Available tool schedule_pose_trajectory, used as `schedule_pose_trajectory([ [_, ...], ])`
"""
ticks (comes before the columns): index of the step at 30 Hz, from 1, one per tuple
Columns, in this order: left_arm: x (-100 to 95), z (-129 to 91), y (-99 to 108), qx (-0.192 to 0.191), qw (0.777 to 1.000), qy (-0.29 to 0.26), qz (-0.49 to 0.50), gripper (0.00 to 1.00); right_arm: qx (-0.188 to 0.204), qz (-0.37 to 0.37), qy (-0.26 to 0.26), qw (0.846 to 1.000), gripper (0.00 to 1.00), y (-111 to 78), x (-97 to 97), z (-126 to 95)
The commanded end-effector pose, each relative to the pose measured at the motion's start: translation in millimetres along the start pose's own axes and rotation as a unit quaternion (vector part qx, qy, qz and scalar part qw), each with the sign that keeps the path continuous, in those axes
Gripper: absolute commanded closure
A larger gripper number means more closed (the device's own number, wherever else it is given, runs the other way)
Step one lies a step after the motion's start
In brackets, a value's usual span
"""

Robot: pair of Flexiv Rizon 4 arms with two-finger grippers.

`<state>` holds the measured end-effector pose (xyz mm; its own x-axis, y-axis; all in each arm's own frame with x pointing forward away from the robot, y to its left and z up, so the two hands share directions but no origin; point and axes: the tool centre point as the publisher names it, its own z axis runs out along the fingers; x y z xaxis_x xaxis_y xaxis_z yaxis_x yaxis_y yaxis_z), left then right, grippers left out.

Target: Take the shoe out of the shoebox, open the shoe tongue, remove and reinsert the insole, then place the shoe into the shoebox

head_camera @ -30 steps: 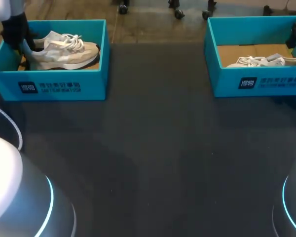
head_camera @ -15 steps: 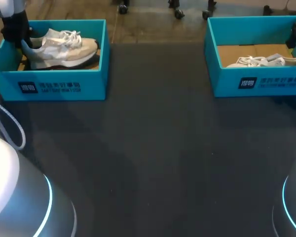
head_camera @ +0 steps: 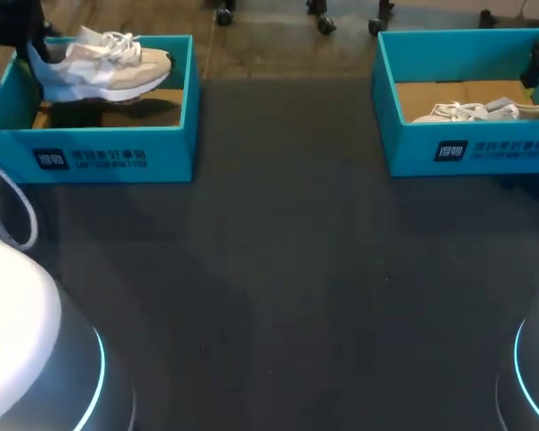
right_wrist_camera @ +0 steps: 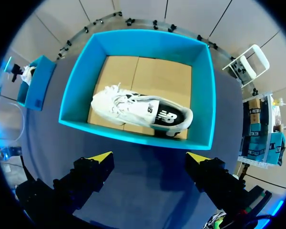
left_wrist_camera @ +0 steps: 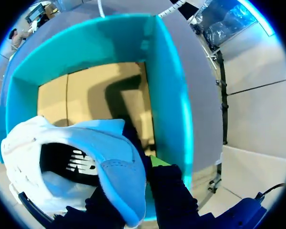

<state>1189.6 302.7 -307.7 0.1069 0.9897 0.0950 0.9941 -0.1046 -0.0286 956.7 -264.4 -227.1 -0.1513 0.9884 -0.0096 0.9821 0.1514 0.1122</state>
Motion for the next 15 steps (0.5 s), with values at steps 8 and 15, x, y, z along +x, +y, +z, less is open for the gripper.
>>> schedule_pose_trajectory([
  [8,14.2,-101,-35,-0.011,1.000,-0.006,-0.025,1.00,0.000,0.000,0.000,1.000,0.00,-0.3,-0.2,0],
  [15,18.6,-123,-38,-0.018,0.999,-0.011,-0.041,1.00,0.000,0.000,0.000,1.000,0.00,-0.3,-0.2,0],
])
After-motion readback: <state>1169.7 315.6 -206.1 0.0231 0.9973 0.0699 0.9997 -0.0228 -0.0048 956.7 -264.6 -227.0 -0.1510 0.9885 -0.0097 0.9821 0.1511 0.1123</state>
